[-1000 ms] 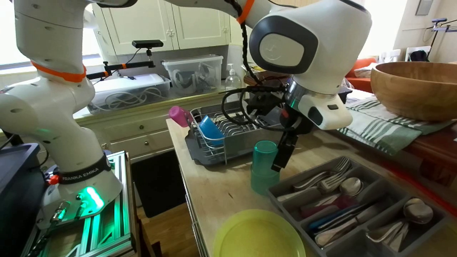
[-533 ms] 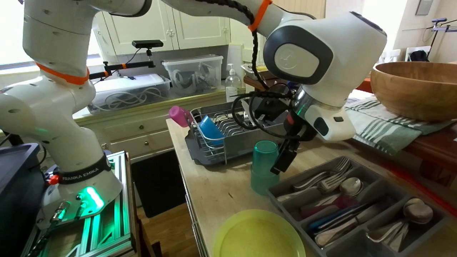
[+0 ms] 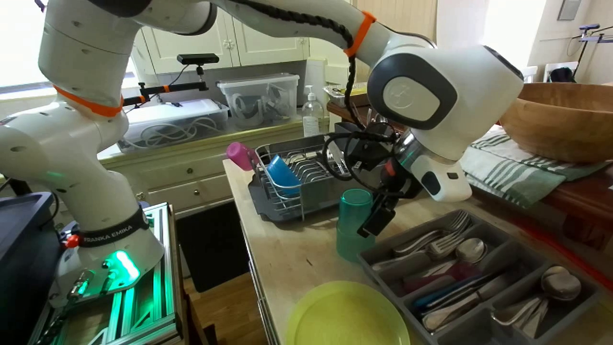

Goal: Place the green cup between the drying rack and the cutlery rack and place it right side up

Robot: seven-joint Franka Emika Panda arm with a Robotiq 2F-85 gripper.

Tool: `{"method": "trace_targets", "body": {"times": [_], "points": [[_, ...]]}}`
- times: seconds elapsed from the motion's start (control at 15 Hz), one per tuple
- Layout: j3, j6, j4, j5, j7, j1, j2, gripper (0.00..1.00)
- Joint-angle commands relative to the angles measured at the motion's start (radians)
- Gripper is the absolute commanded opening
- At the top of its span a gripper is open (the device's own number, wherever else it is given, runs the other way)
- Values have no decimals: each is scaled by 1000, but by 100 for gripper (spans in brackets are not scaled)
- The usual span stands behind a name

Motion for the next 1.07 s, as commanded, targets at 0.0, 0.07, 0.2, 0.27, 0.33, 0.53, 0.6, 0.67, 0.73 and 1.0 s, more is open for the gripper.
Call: {"method": "trace_targets", "body": {"times": [0.0, 0.07, 0.2, 0.27, 0.33, 0.53, 0.6, 0.67, 0.73, 1.0], "points": [[19, -84, 74, 9, 2, -22, 58, 100], [21, -98, 83, 9, 1, -24, 66, 100], [23, -123, 96, 4, -1, -24, 79, 93], [24, -134, 104, 4, -1, -25, 87, 80], [25, -144, 111, 2, -1, -25, 94, 69], [23, -169, 128, -4, 4, -23, 104, 56], [21, -162, 123, -12, 6, -15, 96, 56], [21, -153, 114, -21, 3, -6, 87, 56], [22, -145, 103, -30, -1, 1, 75, 56], [24, -72, 42, -103, -30, 55, 26, 56]]}}
